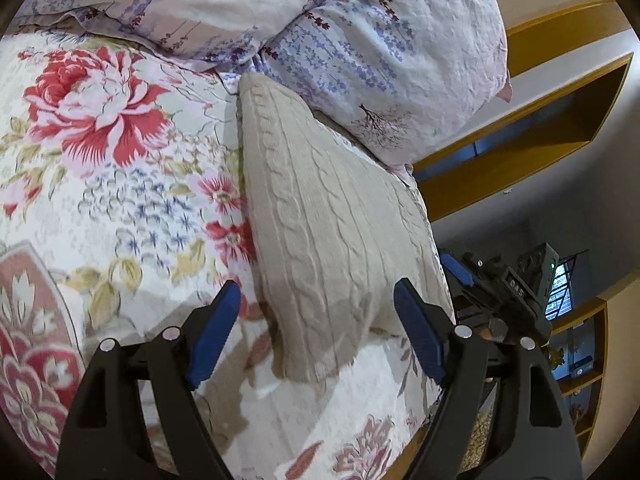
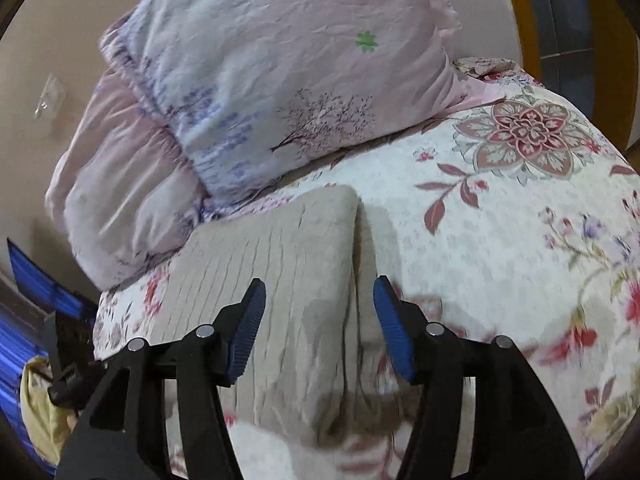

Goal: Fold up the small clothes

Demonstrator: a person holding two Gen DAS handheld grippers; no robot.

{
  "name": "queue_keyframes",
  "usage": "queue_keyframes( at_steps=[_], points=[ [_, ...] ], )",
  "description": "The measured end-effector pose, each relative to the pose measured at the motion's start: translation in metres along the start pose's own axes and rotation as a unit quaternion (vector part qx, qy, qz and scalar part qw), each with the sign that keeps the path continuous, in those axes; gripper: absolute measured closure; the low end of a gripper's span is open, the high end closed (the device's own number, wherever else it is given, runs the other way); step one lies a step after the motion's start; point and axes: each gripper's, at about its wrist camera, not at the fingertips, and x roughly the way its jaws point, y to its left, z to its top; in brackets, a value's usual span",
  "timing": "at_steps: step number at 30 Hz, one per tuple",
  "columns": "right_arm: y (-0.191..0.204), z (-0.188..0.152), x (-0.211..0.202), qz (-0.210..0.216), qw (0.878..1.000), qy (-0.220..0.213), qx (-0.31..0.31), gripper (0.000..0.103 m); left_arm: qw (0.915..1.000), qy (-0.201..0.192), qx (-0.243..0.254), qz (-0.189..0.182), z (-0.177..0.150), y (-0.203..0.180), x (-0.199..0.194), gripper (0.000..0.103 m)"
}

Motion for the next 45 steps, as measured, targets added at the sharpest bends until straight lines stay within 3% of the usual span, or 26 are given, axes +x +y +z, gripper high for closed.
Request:
queue_keyframes(
  at_steps=[5, 11, 12, 13, 14, 16, 20, 25, 27, 32, 33, 34, 36, 37, 45],
  points=[
    [0.0, -0.023, -0.004, 0.012, 1.0, 0.02, -0.015, 0.052, 0.9999, 0.01, 0.0, 0.009, -0.015, -0.002, 0.003, 0.029],
    [0.002, -0.042, 0.003, 0.012, 0.999, 0.04, -0.026, 0.064, 0.9995, 0.029, -0.011, 0.006, -0.026, 0.001, 0.01, 0.043],
    [0.002, -0.045, 0.004, 0.013, 0.999, 0.042, -0.027, 0.071, 0.9994, 0.033, -0.011, 0.006, -0.028, 0.0, 0.012, 0.049],
    [0.002, -0.046, 0.005, 0.01, 0.999, 0.042, -0.029, 0.087, 0.9993, 0.036, -0.012, 0.005, -0.03, 0.001, 0.014, 0.062],
    [0.003, -0.047, 0.004, 0.009, 0.999, 0.039, -0.034, 0.091, 0.9991, 0.04, -0.01, 0.003, -0.031, 0.0, 0.015, 0.071],
    [0.005, -0.046, -0.003, 0.011, 0.999, 0.022, -0.037, 0.092, 0.9991, 0.041, -0.003, 0.008, -0.031, -0.001, 0.015, 0.085],
    [0.015, -0.042, -0.031, -0.004, 0.997, -0.04, -0.067, 0.092, 0.9995, 0.032, 0.004, 0.001, -0.033, 0.0, 0.006, 0.089],
    [-0.001, -0.054, -0.006, -0.072, 0.995, 0.005, -0.069, 0.093, 0.9993, 0.036, 0.007, 0.012, -0.043, 0.005, 0.007, 0.09],
    [-0.01, -0.061, 0.007, -0.079, 0.995, 0.022, -0.057, 0.093, 0.9991, 0.041, 0.003, 0.012, -0.047, 0.01, 0.009, 0.09],
    [-0.009, -0.052, -0.001, -0.038, 0.998, 0.026, -0.039, 0.088, 0.9989, 0.044, 0.012, 0.005, -0.042, 0.004, 0.003, 0.084],
    [-0.01, -0.046, -0.005, -0.021, 0.999, 0.021, -0.029, 0.081, 0.9991, 0.04, 0.016, 0.006, -0.039, 0.001, -0.001, 0.077],
    [-0.011, -0.04, -0.009, -0.006, 1.0, 0.013, -0.019, 0.071, 0.9992, 0.034, 0.018, 0.006, -0.035, -0.001, -0.005, 0.061],
    [-0.011, -0.031, -0.011, 0.017, 1.0, -0.002, 0.001, 0.065, 0.9996, 0.021, 0.017, 0.004, -0.027, -0.003, -0.011, 0.041],
    [-0.011, -0.025, -0.01, 0.026, 1.0, -0.005, 0.009, 0.065, 0.9997, 0.012, 0.016, 0.011, -0.021, -0.004, -0.013, 0.036],
    [-0.014, 0.004, 0.036, 0.025, 0.998, 0.016, 0.051, 0.066, 0.9967, 0.001, 0.012, 0.08, 0.016, 0.0, 0.008, 0.025]
  ],
)
